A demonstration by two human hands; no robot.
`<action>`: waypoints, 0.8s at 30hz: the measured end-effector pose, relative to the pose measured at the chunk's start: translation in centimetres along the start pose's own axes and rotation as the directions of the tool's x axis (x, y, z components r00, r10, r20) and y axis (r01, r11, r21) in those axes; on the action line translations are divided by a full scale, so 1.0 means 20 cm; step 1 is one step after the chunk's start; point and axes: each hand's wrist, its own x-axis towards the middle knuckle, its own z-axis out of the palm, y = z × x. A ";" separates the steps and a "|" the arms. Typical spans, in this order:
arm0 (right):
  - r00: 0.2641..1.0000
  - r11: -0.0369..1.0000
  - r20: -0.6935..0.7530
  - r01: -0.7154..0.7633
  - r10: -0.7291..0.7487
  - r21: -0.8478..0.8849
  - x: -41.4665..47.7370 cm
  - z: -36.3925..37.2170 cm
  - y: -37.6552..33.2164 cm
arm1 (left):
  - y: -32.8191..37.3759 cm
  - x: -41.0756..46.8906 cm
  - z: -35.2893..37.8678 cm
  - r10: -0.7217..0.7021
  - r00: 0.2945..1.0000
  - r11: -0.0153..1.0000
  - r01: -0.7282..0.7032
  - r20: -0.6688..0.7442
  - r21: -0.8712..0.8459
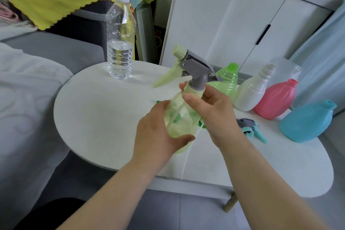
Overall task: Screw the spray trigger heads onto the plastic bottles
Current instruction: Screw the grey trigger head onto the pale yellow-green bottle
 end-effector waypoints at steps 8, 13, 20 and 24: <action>0.997 0.999 -0.067 0.028 -0.026 0.029 0.00 0.05 0.01 | -0.04 0.02 0.01 -0.027 0.996 0.986 0.041 0.085 -0.163; 0.999 0.998 0.033 0.020 -0.018 -0.052 -0.01 0.02 0.00 | -0.06 0.03 0.01 -0.037 0.995 0.979 0.055 0.092 -0.195; 0.993 0.986 0.078 0.097 -0.087 -0.134 -0.01 -0.03 -0.01 | -0.06 0.03 -0.01 -0.047 0.989 0.977 0.074 0.139 -0.200; 0.992 0.990 -0.015 0.127 -0.128 -0.060 0.02 -0.01 0.01 | -0.06 0.03 -0.02 -0.052 0.988 0.975 0.082 0.147 -0.205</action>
